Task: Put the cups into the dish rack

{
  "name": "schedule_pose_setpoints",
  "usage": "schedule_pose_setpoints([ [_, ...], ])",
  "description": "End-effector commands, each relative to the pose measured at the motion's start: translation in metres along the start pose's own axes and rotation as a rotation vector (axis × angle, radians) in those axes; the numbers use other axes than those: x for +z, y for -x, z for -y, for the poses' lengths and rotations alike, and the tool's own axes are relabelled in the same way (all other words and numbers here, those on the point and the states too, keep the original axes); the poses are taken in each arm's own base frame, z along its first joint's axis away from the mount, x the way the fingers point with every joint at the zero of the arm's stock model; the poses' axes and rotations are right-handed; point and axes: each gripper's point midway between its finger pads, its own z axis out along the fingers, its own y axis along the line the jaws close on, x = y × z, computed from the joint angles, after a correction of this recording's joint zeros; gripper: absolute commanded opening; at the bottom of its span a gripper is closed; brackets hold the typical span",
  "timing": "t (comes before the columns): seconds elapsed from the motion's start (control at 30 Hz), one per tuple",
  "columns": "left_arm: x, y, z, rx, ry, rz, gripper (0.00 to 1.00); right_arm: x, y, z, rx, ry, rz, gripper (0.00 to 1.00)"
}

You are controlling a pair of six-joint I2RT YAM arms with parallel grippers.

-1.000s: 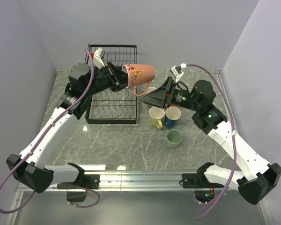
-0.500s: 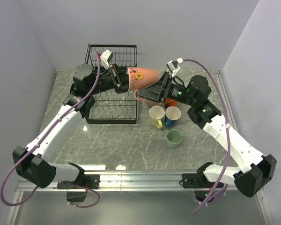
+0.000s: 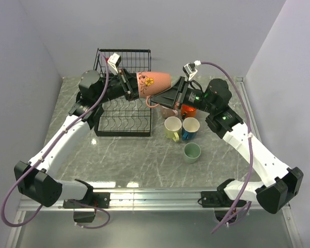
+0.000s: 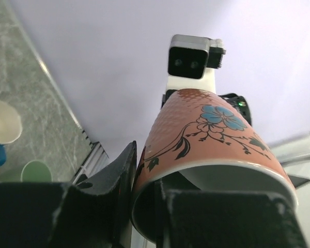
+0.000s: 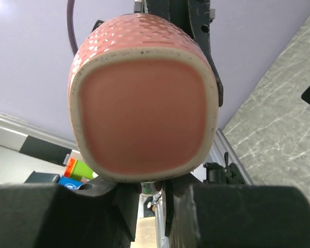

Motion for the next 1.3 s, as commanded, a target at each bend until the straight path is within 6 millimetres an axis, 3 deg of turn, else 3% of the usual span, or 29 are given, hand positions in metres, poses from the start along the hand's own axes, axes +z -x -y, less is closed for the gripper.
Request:
schedule_pose_setpoints([
  [0.0,-0.007,-0.019,-0.027,-0.030,0.167,-0.065,0.15,0.003,0.029,-0.045,-0.165,0.089,0.084,0.00],
  [0.03,-0.010,-0.003,-0.021,0.018,0.229,0.003,0.24,0.005,0.034,-0.045,-0.176,0.070,0.092,0.00],
  [0.07,-0.017,0.011,-0.037,0.036,0.348,0.094,0.35,0.007,0.041,-0.044,-0.215,0.044,0.112,0.00],
  [0.1,-0.024,0.018,-0.047,0.075,0.421,0.122,0.50,0.005,0.046,-0.055,-0.230,0.030,0.115,0.00],
  [0.13,-0.036,0.016,-0.057,0.053,0.516,0.119,0.57,0.010,0.052,-0.048,-0.239,-0.001,0.120,0.00],
  [0.17,-0.046,0.025,-0.068,0.064,0.597,0.167,0.62,0.010,0.056,-0.042,-0.250,-0.045,0.126,0.00],
  [0.2,-0.052,0.027,-0.078,0.080,0.657,0.169,0.65,0.009,0.066,-0.051,-0.272,-0.040,0.147,0.00],
  [0.33,-0.094,0.024,-0.107,0.079,0.887,0.224,0.77,0.023,0.095,-0.028,-0.276,-0.148,0.184,0.00],
  [0.4,-0.116,0.018,-0.112,0.067,0.960,0.250,0.77,0.027,0.105,-0.008,-0.283,-0.256,0.196,0.00],
  [0.43,-0.124,0.014,-0.119,0.058,0.998,0.256,0.78,0.034,0.126,-0.004,-0.303,-0.311,0.257,0.00],
  [0.47,-0.134,0.013,-0.123,0.059,1.036,0.279,0.78,0.032,0.128,0.017,-0.300,-0.414,0.248,0.00],
  [0.53,-0.149,0.004,-0.127,0.050,1.067,0.290,0.76,0.041,0.159,0.026,-0.355,-0.524,0.336,0.00],
  [0.57,-0.153,0.000,-0.128,0.042,1.072,0.292,0.75,0.041,0.159,0.041,-0.353,-0.599,0.326,0.00],
  [0.63,-0.165,-0.013,-0.132,0.031,1.088,0.287,0.73,0.054,0.188,0.046,-0.403,-0.665,0.421,0.00],
  [0.73,-0.177,-0.027,-0.137,0.017,1.101,0.277,0.72,0.068,0.199,0.067,-0.448,-0.752,0.479,0.00],
  [0.77,-0.181,-0.030,-0.135,0.016,1.099,0.282,0.71,0.078,0.202,0.065,-0.470,-0.734,0.517,0.00],
  [0.8,-0.184,-0.034,-0.138,0.009,1.109,0.275,0.71,0.084,0.193,0.086,-0.484,-0.773,0.497,0.00],
  [1.0,-0.204,-0.038,-0.137,0.045,1.187,0.258,0.69,0.129,0.195,0.126,-0.637,-0.839,0.523,0.00],
  [1.07,-0.209,-0.040,-0.140,0.057,1.222,0.243,0.69,0.133,0.195,0.145,-0.648,-0.864,0.548,0.00],
  [1.27,-0.226,-0.048,-0.150,0.051,1.303,0.225,0.68,0.136,0.211,0.176,-0.725,-0.965,0.611,0.00],
])
